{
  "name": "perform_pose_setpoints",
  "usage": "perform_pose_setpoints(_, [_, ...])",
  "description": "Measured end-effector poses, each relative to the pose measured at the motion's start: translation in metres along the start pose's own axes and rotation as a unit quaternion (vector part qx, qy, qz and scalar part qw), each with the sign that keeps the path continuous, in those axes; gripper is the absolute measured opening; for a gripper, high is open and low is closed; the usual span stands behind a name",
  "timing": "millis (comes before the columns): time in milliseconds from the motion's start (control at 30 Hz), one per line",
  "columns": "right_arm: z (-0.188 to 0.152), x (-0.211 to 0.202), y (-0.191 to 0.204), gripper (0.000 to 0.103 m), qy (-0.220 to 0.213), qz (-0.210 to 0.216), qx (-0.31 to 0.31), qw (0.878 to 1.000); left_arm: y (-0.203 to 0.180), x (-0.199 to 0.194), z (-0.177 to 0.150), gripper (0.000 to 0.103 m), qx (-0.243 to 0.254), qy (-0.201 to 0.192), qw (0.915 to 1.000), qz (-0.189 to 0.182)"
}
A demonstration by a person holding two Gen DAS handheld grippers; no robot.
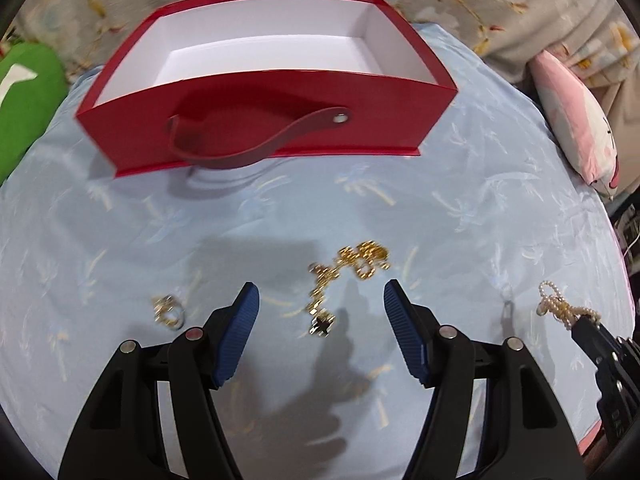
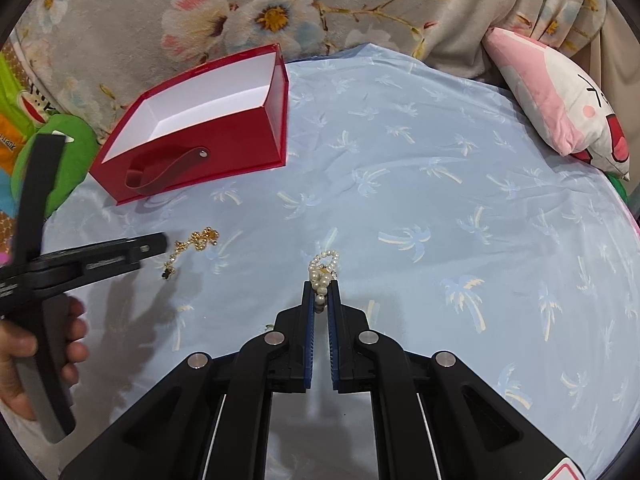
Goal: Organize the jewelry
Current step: 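Grasp the gold chain with the left gripper while the right lifts the pearl bracelet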
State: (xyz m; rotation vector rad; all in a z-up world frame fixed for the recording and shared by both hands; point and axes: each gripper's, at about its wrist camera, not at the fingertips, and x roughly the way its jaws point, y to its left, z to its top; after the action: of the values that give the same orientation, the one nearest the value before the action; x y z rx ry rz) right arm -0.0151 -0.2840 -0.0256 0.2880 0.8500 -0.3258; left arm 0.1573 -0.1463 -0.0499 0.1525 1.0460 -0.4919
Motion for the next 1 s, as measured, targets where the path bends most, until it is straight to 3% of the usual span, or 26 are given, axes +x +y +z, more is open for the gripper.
perform_pose_setpoints(100, [0.001, -0.001, 0.003, 0.005, 0.0, 0.003, -0.002, 1.0, -0.013, 0.011, 0.01, 0.062, 0.019, 0.002, 0.9997, -0.014])
perform_pose_setpoints(200, [0.001, -0.001, 0.003, 0.005, 0.002, 0.006, -0.002, 1.0, -0.026, 0.027, 0.017, 0.052, 0.031, 0.018, 0.9992, -0.015])
perform_pose_setpoints(267, [0.001, 0.0, 0.002, 0.005, 0.002, 0.007, -0.002, 1.0, -0.032, 0.034, 0.018, 0.036, 0.037, 0.026, 0.9988, -0.019])
perform_pose_setpoints(333, [0.002, 0.0, 0.001, 0.005, 0.002, 0.006, -0.001, 1.0, -0.036, 0.04, 0.017, 0.029, 0.04, 0.035, 0.9984, -0.017])
perform_pose_setpoints(433, [0.002, 0.001, -0.001, 0.005, 0.003, 0.004, 0.002, 1.0, -0.04, 0.052, 0.016, 0.008, 0.036, 0.051, 0.9979, -0.019])
perform_pose_setpoints(500, [0.003, 0.002, -0.003, 0.005, 0.005, 0.003, 0.003, 1.0, -0.039, 0.053, 0.015, 0.002, 0.031, 0.046, 0.9983, -0.016])
perform_pose_setpoints(1000, [0.017, 0.011, 0.01, 0.005, 0.001, 0.02, -0.006, 1.0, 0.028, -0.017, -0.013, 0.002, -0.055, 0.002, 0.9982, -0.025])
